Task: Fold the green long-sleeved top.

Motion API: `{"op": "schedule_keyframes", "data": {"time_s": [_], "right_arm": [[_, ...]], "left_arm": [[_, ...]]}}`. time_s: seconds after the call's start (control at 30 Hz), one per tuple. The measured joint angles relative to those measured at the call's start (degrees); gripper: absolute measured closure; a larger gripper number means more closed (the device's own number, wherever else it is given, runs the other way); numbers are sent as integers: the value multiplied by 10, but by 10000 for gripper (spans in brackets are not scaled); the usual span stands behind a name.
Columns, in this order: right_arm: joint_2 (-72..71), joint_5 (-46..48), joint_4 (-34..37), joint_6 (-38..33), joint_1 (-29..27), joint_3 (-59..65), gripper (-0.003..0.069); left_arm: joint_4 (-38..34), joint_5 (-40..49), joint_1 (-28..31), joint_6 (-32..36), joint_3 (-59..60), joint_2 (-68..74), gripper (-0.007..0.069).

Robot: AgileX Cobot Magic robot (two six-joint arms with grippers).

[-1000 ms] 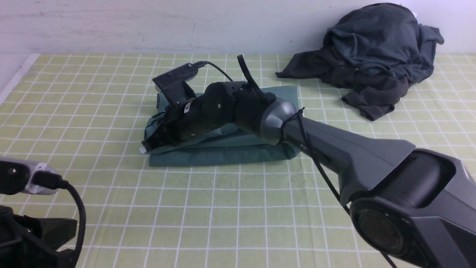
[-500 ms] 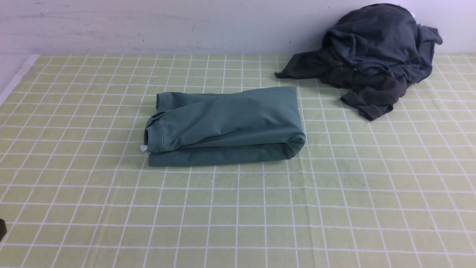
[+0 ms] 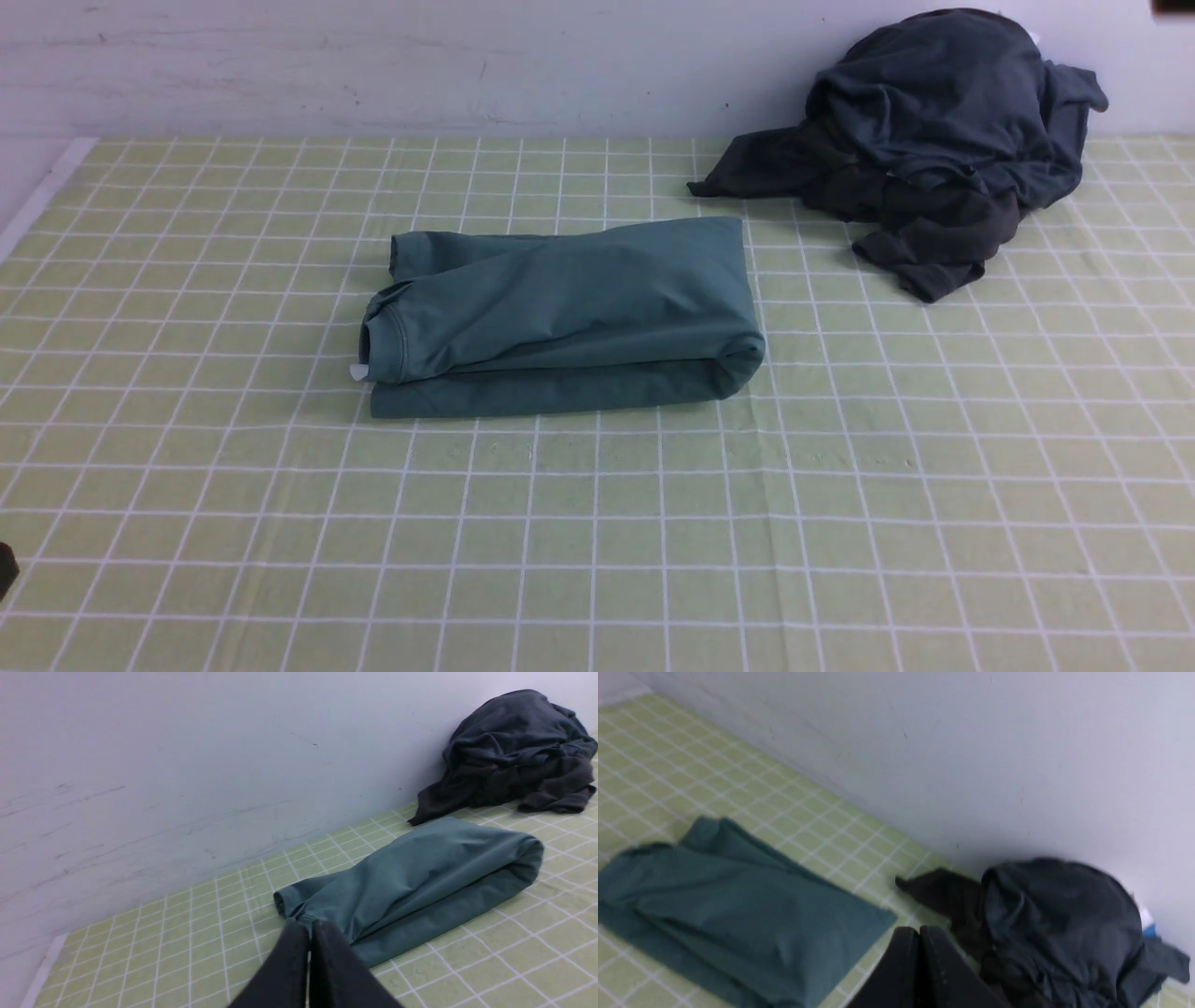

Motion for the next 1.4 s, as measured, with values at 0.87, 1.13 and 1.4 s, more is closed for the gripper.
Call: {"op": "schedule_keyframes", "data": {"time_s": [0.87, 1.13, 1.4], "right_arm": [[-590, -200, 249, -213, 121, 557, 673], [-597, 10, 241, -213, 121, 564, 673], [-600, 52, 29, -158, 88, 564, 673]], "left_arm": [[0, 1, -14, 0, 1, 0, 627], [0, 1, -14, 0, 1, 0, 627], [0, 1, -14, 0, 1, -1, 627]]}}
